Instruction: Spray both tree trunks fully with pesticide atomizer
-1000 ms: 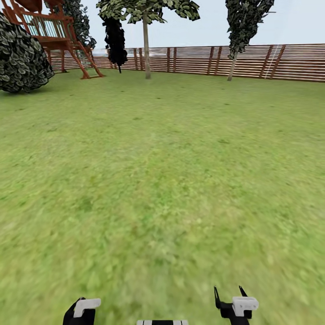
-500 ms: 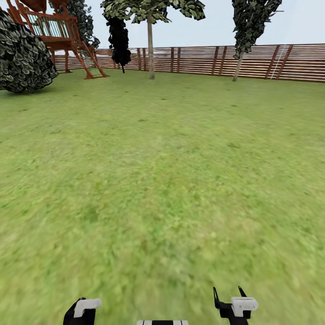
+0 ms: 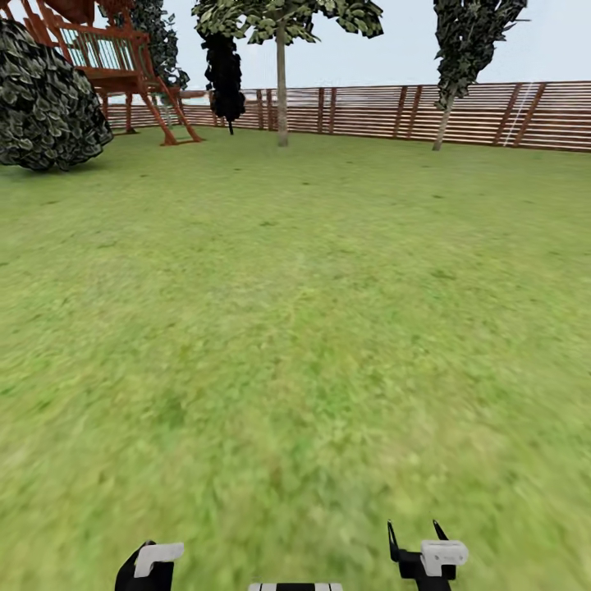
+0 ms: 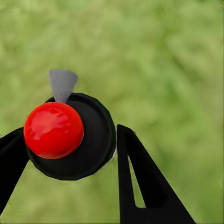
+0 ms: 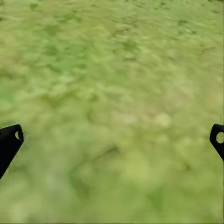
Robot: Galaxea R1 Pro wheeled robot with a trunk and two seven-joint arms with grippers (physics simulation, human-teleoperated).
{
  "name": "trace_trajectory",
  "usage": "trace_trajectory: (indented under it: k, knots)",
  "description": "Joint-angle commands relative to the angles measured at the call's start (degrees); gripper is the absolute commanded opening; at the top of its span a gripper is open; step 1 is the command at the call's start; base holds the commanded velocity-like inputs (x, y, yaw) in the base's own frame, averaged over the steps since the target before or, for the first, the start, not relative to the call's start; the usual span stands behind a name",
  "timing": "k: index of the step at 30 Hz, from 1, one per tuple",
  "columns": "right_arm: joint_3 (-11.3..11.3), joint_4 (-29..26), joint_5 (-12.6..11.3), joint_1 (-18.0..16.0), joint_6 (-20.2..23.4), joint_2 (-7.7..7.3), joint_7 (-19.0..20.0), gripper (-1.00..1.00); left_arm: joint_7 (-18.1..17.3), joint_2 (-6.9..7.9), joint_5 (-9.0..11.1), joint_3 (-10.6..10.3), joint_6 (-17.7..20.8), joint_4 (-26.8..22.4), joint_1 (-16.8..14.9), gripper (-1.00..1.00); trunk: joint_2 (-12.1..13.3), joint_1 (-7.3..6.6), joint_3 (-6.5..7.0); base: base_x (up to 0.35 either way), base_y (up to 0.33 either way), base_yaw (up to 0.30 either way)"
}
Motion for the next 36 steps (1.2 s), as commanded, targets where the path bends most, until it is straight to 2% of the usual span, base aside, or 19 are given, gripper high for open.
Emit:
trace_trajectory:
  k: [1,8,25,36]
  knots:
    - [0.00,0.00,0.00,-0.01,0.00,0.00,-0.01,1.00,0.00,0.00,0.01,0.01,0.00,0.00,0.00,-1.00,0.00,0.00,0.07,0.339,0.001,0.158]
    - [0.00,0.00,0.00,0.07,0.00,0.00,-0.06,1.00,0.00,-0.08,-0.04,0.03,0.00,0.00,0.00,-1.00,0.00,0.00,0.57,0.340,0.000,0.133]
    - [0.00,0.00,0.00,0.73,-0.09,0.00,-0.07,1.00,0.00,-0.09,0.03,0.08,0.00,0.00,0.00,-1.00,0.00,0.00,1.15,0.340,0.000,0.003]
    - [0.00,-0.02,0.00,1.12,-0.09,0.00,-0.07,1.00,0.00,-0.09,0.03,0.08,0.08,0.00,0.00,-1.00,0.00,0.00,2.04,0.340,0.000,0.042]
